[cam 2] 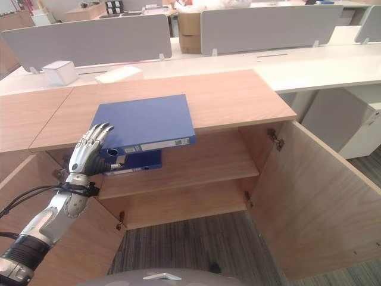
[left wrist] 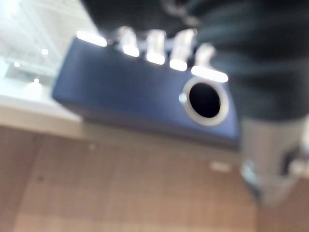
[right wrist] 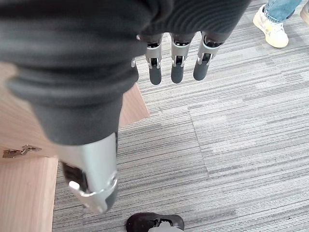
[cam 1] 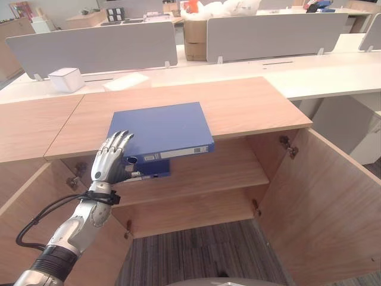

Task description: Put the empty folder in the office cabinet

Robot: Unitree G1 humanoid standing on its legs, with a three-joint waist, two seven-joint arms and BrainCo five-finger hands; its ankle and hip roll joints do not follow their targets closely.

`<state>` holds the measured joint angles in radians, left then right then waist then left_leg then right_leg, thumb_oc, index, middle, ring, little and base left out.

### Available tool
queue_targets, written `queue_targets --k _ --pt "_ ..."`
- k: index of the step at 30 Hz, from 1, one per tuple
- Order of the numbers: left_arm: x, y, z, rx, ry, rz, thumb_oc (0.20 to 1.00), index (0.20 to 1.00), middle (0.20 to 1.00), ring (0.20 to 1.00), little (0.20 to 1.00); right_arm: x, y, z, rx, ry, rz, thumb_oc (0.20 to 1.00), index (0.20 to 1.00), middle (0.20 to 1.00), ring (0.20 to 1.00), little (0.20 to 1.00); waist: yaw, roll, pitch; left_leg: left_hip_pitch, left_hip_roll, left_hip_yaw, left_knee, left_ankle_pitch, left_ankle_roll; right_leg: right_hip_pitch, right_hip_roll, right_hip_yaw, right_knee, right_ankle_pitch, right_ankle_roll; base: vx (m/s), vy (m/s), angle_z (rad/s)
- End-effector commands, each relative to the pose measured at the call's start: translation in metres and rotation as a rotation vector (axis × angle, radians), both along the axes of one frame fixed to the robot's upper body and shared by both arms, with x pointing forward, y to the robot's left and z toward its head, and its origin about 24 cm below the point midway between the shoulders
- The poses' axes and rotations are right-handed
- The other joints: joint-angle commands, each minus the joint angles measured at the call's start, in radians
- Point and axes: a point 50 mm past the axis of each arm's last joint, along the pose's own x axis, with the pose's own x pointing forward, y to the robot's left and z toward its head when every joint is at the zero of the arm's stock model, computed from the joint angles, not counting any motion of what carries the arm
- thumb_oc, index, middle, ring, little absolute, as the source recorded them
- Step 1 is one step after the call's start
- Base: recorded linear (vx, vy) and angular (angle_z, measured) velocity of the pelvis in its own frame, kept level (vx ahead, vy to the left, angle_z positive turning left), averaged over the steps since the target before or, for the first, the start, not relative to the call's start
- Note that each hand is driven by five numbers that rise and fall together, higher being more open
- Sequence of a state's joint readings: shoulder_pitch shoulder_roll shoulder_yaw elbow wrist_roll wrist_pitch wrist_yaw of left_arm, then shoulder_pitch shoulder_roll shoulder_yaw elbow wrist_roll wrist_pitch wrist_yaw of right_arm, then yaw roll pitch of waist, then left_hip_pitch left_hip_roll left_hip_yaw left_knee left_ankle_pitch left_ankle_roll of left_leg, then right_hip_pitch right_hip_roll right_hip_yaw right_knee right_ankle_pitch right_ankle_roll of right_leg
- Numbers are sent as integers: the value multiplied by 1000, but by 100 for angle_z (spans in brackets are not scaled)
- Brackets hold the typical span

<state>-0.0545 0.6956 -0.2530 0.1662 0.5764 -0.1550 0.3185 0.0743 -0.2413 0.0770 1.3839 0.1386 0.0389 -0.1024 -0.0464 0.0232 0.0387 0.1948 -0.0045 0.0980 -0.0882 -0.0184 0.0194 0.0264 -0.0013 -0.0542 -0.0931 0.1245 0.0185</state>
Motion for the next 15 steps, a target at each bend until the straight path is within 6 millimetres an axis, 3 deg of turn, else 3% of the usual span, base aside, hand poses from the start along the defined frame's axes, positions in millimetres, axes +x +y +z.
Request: queue_targets --k 1,15 --pt "21 9 34 77 -123 -10 1000 1000 1000 1000 1000 9 -6 2 -41 -8 14 1000 1000 1000 1000 1000 -23 -4 -5 -27 24 -16 1 -47 -66 136 -47 39 6 -137 91 5 -8 -5" --pt "23 5 32 112 -102 -40 1000 1000 1000 1000 1000 8 -6 2 -45 -13 16 1000 1000 1000 1000 1000 -26 -7 -3 -31 26 -12 1 -46 -67 131 -45 43 6 -136 91 0 0 0"
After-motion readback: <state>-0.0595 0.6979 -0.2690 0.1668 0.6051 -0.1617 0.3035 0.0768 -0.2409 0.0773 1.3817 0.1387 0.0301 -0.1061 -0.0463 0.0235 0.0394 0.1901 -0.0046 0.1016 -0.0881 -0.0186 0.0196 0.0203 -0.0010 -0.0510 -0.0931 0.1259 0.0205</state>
